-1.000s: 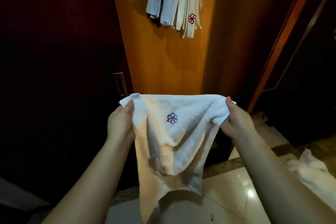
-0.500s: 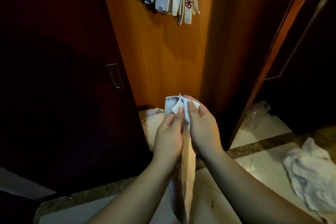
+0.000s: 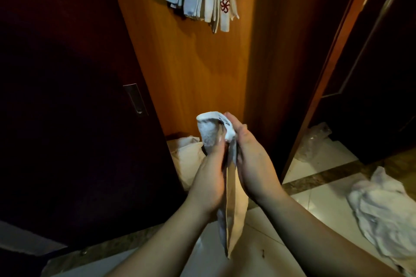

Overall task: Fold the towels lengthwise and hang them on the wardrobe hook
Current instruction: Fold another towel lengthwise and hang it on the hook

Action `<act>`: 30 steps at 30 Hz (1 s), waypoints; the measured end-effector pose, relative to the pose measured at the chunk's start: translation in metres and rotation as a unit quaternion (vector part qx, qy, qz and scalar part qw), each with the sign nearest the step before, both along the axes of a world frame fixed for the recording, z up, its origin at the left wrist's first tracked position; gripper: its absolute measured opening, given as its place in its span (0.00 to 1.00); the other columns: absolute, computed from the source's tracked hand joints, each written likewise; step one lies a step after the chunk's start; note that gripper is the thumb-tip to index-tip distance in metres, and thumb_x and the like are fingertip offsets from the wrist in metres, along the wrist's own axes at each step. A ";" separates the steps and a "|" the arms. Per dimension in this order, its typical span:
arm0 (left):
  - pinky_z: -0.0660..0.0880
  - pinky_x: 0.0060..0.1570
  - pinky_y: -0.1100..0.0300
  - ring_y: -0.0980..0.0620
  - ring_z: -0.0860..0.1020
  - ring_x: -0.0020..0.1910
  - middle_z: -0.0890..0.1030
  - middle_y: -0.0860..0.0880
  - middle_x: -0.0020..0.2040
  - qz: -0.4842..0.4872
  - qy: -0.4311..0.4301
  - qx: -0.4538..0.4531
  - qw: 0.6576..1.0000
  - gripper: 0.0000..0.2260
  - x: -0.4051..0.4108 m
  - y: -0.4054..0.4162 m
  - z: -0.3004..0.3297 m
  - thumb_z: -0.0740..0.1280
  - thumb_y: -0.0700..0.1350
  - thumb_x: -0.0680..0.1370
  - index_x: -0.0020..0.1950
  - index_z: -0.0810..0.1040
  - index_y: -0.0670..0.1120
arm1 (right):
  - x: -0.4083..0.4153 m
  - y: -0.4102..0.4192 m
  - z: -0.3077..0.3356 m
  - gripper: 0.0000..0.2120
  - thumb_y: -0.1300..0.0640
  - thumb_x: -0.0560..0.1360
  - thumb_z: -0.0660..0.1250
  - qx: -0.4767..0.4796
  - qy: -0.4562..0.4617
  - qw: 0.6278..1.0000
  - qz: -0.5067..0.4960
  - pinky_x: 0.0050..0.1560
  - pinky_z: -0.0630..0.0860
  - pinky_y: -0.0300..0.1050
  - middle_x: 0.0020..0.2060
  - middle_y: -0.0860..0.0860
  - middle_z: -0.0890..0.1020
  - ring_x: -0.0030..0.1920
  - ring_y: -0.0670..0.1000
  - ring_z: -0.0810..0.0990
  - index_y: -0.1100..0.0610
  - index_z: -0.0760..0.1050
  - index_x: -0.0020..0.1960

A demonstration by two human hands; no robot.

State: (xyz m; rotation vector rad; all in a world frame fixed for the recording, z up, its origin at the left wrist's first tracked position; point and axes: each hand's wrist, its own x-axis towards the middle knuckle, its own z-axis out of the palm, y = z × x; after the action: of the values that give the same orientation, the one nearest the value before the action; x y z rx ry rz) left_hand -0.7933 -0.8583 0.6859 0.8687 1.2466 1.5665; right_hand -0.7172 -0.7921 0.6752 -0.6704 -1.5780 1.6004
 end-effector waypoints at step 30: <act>0.74 0.64 0.54 0.53 0.76 0.65 0.77 0.52 0.66 0.018 0.059 -0.050 0.997 0.43 -0.087 0.016 -0.061 0.82 0.59 0.57 0.69 0.70 0.53 | 0.039 0.036 0.022 0.22 0.35 0.71 0.68 0.034 0.023 0.999 -0.021 0.60 0.77 0.55 0.59 0.47 0.84 0.60 0.49 0.82 0.46 0.79 0.59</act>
State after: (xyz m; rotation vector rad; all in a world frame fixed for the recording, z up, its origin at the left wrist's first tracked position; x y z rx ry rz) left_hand -0.8802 -0.8426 0.6250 0.8886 1.4207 1.4847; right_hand -0.6782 -0.7563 0.6973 -0.6235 -1.5674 1.5139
